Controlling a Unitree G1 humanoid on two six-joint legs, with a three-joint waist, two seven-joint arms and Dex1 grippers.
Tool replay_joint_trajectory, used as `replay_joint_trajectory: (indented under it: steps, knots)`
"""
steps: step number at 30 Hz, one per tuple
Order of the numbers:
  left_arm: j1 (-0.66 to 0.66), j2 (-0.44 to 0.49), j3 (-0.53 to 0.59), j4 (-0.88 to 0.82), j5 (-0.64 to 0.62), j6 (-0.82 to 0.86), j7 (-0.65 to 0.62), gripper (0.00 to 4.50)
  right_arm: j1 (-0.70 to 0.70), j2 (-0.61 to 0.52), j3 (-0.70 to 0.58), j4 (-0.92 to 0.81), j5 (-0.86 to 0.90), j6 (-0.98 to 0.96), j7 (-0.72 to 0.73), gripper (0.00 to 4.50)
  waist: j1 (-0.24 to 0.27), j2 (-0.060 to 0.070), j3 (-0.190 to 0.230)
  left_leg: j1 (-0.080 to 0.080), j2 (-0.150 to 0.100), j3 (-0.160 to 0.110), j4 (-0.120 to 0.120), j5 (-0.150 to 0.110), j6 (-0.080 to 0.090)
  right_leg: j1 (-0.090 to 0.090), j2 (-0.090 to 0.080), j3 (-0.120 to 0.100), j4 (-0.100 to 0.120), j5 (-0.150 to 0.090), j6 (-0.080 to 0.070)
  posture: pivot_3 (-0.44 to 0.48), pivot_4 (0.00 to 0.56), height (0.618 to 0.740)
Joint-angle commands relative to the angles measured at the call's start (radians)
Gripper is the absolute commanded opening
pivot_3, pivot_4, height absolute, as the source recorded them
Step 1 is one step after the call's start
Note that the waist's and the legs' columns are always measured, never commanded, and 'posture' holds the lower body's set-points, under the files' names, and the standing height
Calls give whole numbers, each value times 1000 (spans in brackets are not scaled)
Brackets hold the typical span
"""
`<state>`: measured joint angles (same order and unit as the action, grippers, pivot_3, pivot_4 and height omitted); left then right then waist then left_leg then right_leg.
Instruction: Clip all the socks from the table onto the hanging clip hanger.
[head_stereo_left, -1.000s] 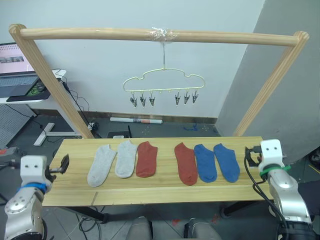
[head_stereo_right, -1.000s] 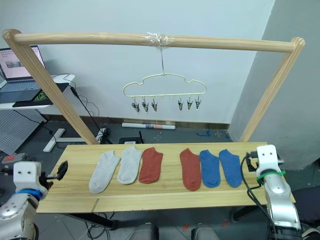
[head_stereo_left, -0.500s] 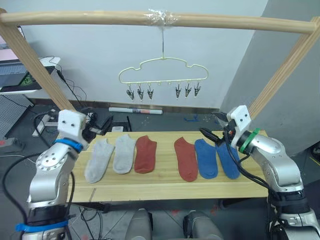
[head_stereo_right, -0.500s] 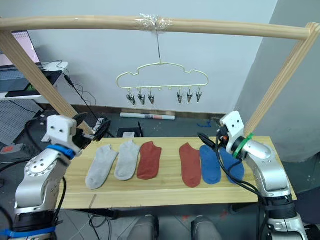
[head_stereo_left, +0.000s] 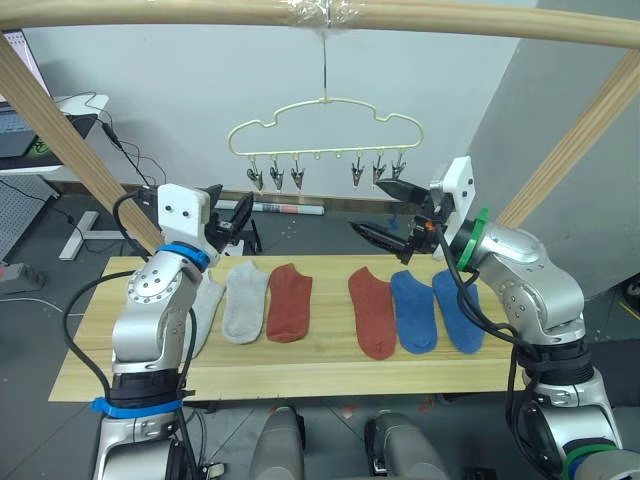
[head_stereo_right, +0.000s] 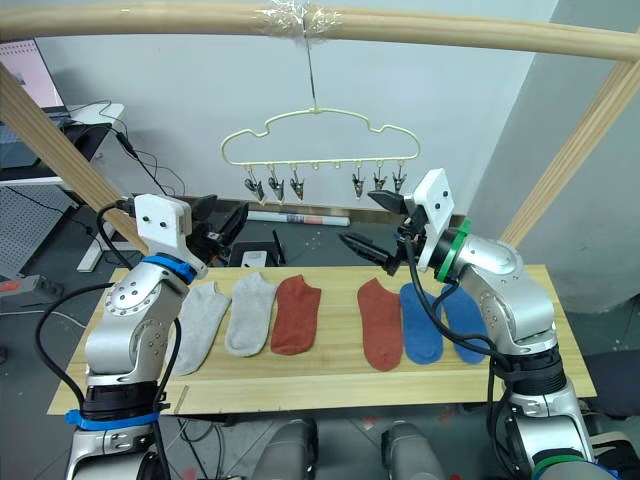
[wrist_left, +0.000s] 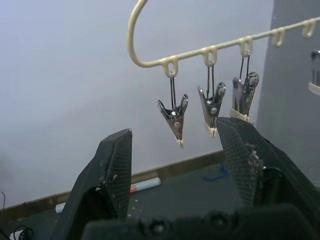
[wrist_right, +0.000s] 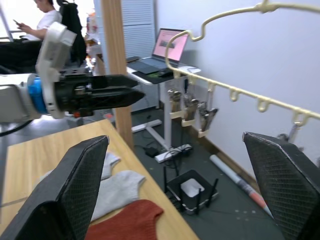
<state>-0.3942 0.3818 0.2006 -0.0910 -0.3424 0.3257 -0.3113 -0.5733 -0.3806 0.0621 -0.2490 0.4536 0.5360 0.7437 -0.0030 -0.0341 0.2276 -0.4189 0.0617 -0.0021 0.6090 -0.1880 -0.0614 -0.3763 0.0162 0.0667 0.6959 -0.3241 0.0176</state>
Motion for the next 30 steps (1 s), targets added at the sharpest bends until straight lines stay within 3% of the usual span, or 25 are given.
replay_joint_trajectory:
  steps: [1, 13, 19, 30]
  knots:
    - [-36, -21, 0, 3, 17, -14, 31, 2926, -40, 7, -5, -21, 36, -2, 24, 4500, 0, 0, 3, 0, 0, 0, 0, 0, 0, 0, 0, 0, 0, 0, 0, 50, 245, 740]
    - [-123, -74, -8, 138, 60, -82, 47, 2926, -66, 13, -4, -44, 47, 29, 9, 4500, -1, 0, 20, -4, 0, -1, 0, 0, 0, -3, 0, -1, 0, 0, 0, 21, 262, 740]
    - [-155, -79, -14, 187, 68, -111, 35, 2926, -64, 8, -7, -60, 56, 45, 6, 4500, -1, 0, 23, -12, 0, -1, 1, 0, 0, -11, 0, -2, 1, 1, 1, 8, 268, 740]
    - [-206, -75, -12, 253, 76, -161, 22, 2926, -82, 1, -6, -72, 59, 47, 6, 4500, -3, 0, 26, -13, 0, -2, 1, 0, 0, -12, 0, -4, 0, 1, 1, 1, 271, 740]
